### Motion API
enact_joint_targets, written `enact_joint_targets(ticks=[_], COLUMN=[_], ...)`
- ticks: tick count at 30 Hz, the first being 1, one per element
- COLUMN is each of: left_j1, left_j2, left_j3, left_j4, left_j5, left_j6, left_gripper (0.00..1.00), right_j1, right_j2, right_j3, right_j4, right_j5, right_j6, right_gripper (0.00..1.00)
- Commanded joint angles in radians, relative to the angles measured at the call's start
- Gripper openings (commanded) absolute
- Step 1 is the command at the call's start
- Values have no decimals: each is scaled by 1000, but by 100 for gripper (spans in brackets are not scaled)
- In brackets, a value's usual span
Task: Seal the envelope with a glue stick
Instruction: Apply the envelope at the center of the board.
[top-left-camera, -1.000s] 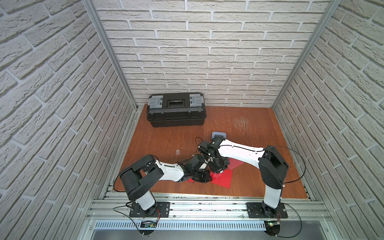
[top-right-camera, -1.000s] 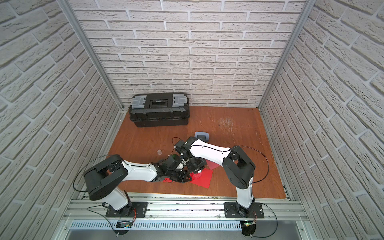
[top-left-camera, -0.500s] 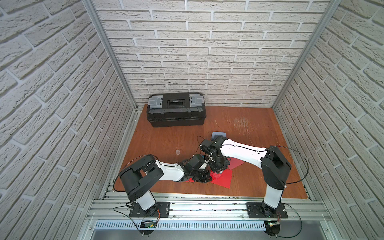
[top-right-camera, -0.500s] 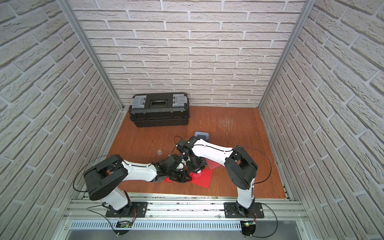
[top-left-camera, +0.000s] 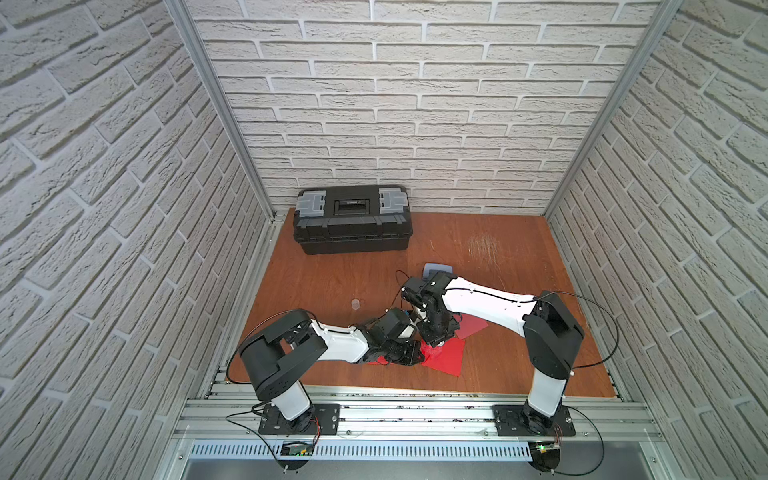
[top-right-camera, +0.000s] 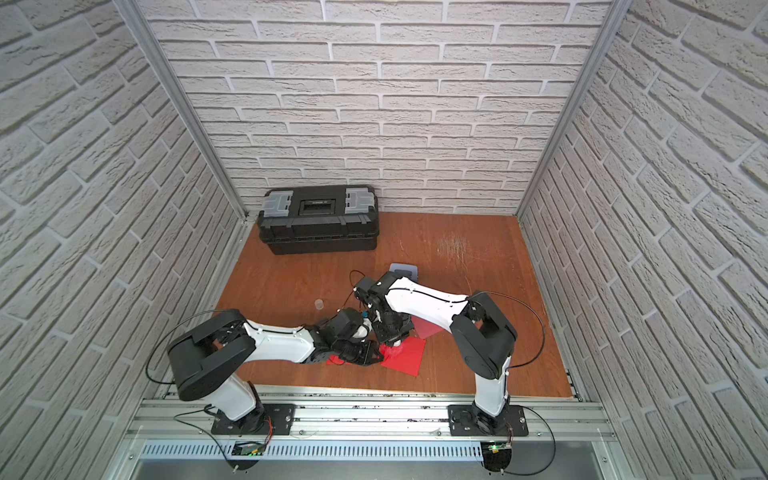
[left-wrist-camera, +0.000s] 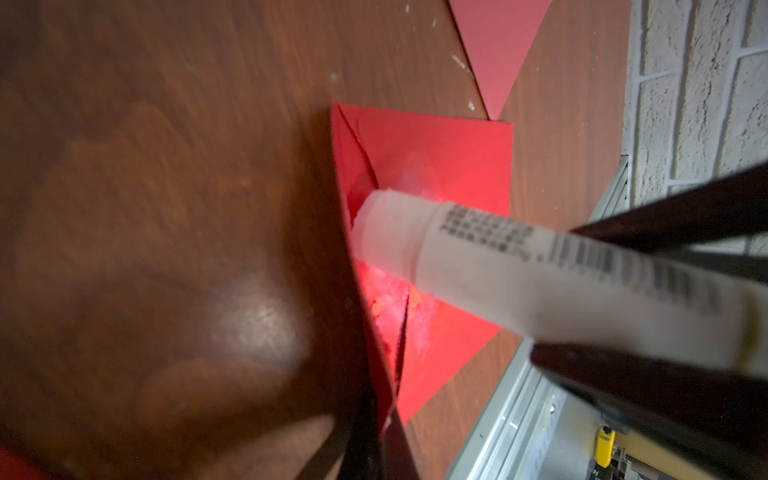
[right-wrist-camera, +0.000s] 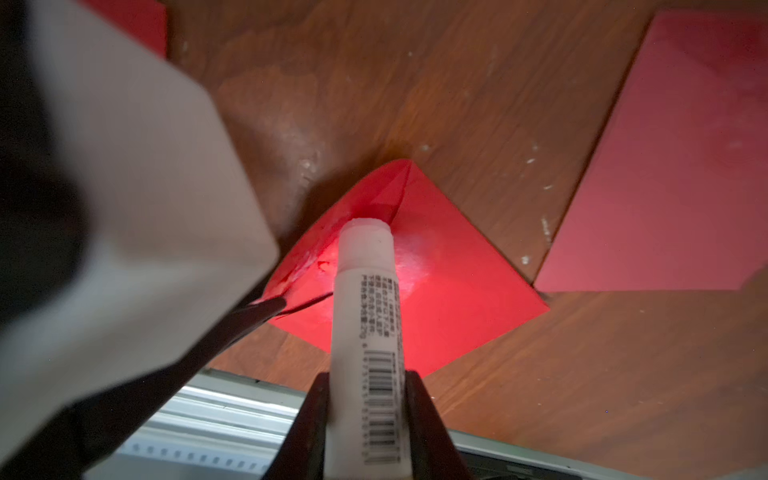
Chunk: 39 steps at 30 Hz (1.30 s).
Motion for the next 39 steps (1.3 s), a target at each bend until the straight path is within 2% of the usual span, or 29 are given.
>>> enact_joint_targets(ticks=[1,3,7,9,10,13,15,17,19,22,24,26,30,32,34,37,38,39], left_j1=[3,2,3,3,4,4,4,5,3,4,3,2,3,5,4,6,4,4], left_j2=[37,40,43,41,40,37,38,37,38,37,38,37,39,42,41,40,40,40], left_j3=[-24,-23,-17,-17,-17,-21,-21,-21,-19,-20,-20,-21,-21,-20,-19,-18,-18,-18], left_j4=[-156,-154,-154,-157,-160,-162,-162,-162,-161,-162,-161,-162,-160,-160,-159,-159,-159,-159], left_j5=[-44,-44,-44,-44,-46,-46,-46,-46,-45,-48,-49,-49,-47,-45,-45,-47,-47,-49], left_j6=[27,27,27,27,28,29,30,31,31,30,29,29,30,31,30,29,28,28], left_gripper=[1,1,1,1,1,1,1,1,1,1,1,1,1,1,1,1,1,1], right_j1=[3,6,4,4,3,3,2,5,4,4,4,4,4,4,4,4,6,9], right_j2=[38,27,-20,-28,-26,0,23,27,5,-30,-41,-45,-11,3,-4,-40,-45,-45], right_j3=[13,7,-53,-71,-67,-23,2,4,-19,-63,-80,-74,-12,-1,-12,-72,-88,-92], right_j4=[-91,-72,97,130,111,-29,-113,-137,-86,36,87,73,-103,-149,-113,44,82,93], right_j5=[191,136,-202,-253,-220,36,161,174,69,-172,-268,-224,114,184,113,-192,-276,-308], right_j6=[10,0,-28,-27,-24,-7,4,3,-14,-34,-34,-26,10,14,-4,-35,-36,-34], right_gripper=[3,3,3,3,3,3,2,3,3,3,3,3,2,3,3,3,3,3])
